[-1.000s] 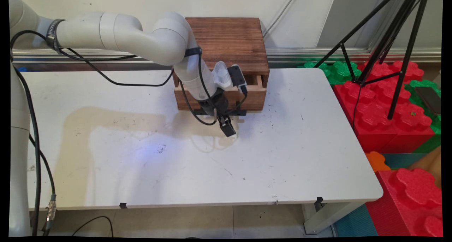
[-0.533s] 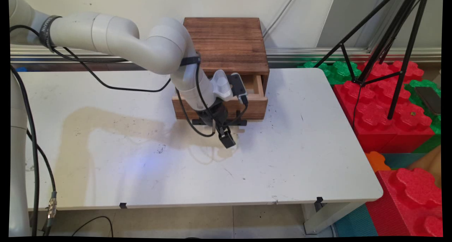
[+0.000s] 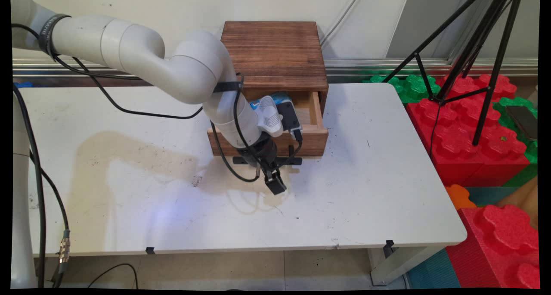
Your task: Open the drawer
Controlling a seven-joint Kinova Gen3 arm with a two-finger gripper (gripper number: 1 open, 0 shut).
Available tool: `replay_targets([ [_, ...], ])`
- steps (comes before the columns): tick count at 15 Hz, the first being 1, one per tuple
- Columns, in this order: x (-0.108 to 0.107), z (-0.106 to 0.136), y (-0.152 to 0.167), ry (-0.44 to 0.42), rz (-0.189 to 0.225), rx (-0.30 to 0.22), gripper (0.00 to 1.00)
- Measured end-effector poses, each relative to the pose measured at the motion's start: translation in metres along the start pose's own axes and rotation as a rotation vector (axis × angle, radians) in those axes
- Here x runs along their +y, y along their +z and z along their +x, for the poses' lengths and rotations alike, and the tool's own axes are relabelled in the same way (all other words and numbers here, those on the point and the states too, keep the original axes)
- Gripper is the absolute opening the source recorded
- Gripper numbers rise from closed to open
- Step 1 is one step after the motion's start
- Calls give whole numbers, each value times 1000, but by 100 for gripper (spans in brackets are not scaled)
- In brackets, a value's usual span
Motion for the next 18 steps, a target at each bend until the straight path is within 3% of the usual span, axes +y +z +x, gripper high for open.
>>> replay_targets([
  [18,76,-17,-15,22,-33,-23,100],
])
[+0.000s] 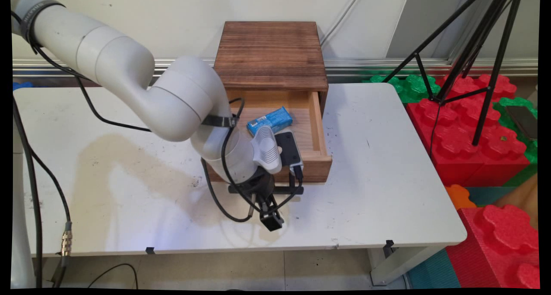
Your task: Open the drawer
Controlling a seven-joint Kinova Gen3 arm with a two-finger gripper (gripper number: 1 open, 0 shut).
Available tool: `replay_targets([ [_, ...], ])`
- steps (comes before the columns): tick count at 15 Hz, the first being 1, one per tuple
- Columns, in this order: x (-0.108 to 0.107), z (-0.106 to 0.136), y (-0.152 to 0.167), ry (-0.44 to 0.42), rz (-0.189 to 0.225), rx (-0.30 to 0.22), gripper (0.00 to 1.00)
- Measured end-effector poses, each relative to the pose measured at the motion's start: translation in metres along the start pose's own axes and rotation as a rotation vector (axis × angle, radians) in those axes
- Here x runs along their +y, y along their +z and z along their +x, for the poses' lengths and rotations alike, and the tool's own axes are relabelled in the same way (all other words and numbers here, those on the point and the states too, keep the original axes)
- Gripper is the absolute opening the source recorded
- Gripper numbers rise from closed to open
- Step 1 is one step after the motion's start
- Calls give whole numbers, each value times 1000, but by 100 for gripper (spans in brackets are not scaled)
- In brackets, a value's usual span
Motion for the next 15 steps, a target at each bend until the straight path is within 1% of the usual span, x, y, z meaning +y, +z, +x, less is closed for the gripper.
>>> replay_targets([
  [7,22,-5,-8,-9,-14,-4,100],
  [15,39,-12,-16,-12,-30,-10,100],
])
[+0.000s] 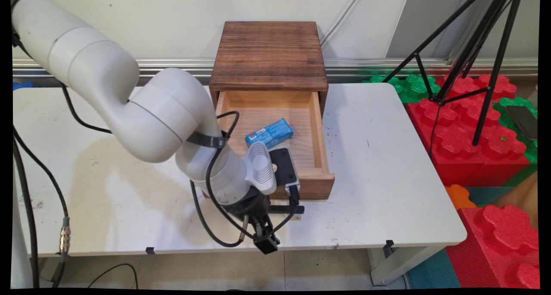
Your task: Open the drawer
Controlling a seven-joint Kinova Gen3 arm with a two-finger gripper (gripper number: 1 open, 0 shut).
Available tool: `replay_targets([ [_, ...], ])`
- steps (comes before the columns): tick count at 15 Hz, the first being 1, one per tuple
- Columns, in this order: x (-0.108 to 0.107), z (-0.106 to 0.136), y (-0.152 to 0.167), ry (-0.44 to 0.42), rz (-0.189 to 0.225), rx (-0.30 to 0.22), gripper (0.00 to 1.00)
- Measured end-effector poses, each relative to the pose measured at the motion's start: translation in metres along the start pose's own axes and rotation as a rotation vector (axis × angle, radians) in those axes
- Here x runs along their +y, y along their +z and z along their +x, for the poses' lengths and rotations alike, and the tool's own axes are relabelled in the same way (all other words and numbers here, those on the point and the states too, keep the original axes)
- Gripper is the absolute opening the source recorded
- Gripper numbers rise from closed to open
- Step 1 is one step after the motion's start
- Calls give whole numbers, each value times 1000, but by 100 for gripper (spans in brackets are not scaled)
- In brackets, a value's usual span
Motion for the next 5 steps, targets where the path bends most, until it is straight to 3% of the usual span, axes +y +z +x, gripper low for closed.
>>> replay_targets([
  [5,10,-5,-6,1,-5,0,100],
])
